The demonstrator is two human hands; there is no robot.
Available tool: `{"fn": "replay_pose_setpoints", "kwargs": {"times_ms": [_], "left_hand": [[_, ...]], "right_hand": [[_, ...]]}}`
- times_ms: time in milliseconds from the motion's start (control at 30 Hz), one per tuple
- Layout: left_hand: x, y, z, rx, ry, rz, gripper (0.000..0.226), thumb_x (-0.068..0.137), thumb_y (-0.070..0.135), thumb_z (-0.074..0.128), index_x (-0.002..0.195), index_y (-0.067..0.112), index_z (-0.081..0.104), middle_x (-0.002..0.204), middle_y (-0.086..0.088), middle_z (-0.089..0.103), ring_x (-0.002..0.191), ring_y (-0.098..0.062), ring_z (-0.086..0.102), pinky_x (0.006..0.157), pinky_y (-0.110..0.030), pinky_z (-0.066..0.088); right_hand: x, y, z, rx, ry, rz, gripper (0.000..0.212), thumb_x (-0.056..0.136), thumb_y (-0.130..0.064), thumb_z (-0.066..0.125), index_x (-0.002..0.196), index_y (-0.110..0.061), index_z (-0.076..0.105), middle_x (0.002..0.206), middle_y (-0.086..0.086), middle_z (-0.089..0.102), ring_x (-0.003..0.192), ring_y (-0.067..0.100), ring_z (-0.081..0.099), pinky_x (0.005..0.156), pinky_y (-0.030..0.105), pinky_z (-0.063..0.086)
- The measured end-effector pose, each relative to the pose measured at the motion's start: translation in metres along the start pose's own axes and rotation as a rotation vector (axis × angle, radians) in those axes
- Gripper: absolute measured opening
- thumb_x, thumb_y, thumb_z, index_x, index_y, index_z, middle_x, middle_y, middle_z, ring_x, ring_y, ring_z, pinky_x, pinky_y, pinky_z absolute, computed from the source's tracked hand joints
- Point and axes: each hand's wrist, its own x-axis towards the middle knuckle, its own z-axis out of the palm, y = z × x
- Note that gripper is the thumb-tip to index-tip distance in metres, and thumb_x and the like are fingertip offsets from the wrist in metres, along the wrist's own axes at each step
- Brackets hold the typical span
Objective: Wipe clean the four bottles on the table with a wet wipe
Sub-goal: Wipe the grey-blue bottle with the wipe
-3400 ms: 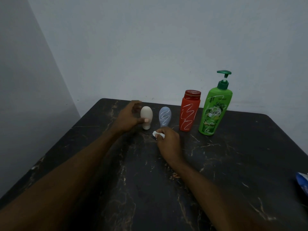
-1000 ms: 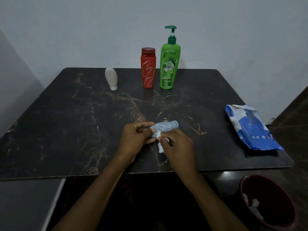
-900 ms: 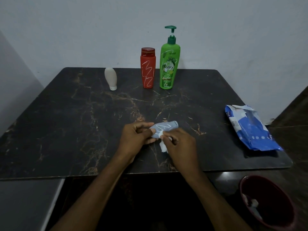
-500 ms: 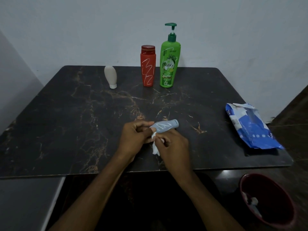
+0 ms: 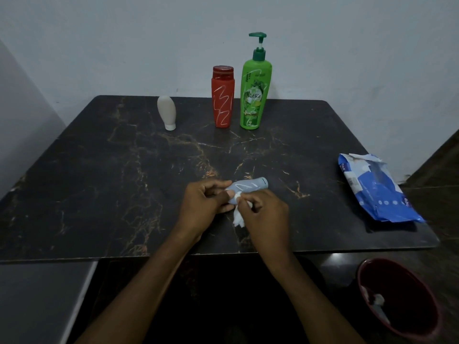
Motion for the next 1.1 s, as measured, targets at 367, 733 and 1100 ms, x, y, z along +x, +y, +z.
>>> {"fn": "replay_pose_setpoints", "kwargs": {"times_ms": [367,733,1100], "left_hand": [[-0.002,0.002,-0.005,0.130,-0.080,0.046,0.042,0.081,-0.005,0.081,0.120,0.008,0.072,0.100,-0.012,0.079,0.094,-0.025,0.077,0.086,-0.033,0.062],[-0.006,-0.002,-0.005,0.234,-0.073,0.139,0.045,0.081,-0.005,0.080,0.122,0.012,0.071,0.101,-0.005,0.079,0.094,-0.024,0.077,0.090,-0.041,0.062],[-0.006,-0.002,-0.004,0.240,-0.073,0.163,0.044,0.082,-0.008,0.078,0.120,0.013,0.072,0.101,-0.004,0.079,0.093,-0.022,0.077,0.086,-0.032,0.061]], "right_hand": [[0.010,0.003,-0.010,-0.015,-0.036,0.018,0.014,0.087,-0.013,0.070,0.074,-0.013,0.073,0.078,-0.004,0.067,0.074,0.007,0.063,0.071,0.030,0.052],[0.023,-0.007,-0.010,-0.124,-0.212,-0.159,0.015,0.083,-0.008,0.070,0.070,-0.014,0.076,0.077,-0.001,0.066,0.074,0.008,0.058,0.070,0.018,0.044],[0.019,-0.011,-0.006,-0.137,-0.166,-0.141,0.013,0.081,-0.010,0.071,0.074,-0.019,0.077,0.083,-0.011,0.065,0.080,0.006,0.059,0.072,0.006,0.039]]}}
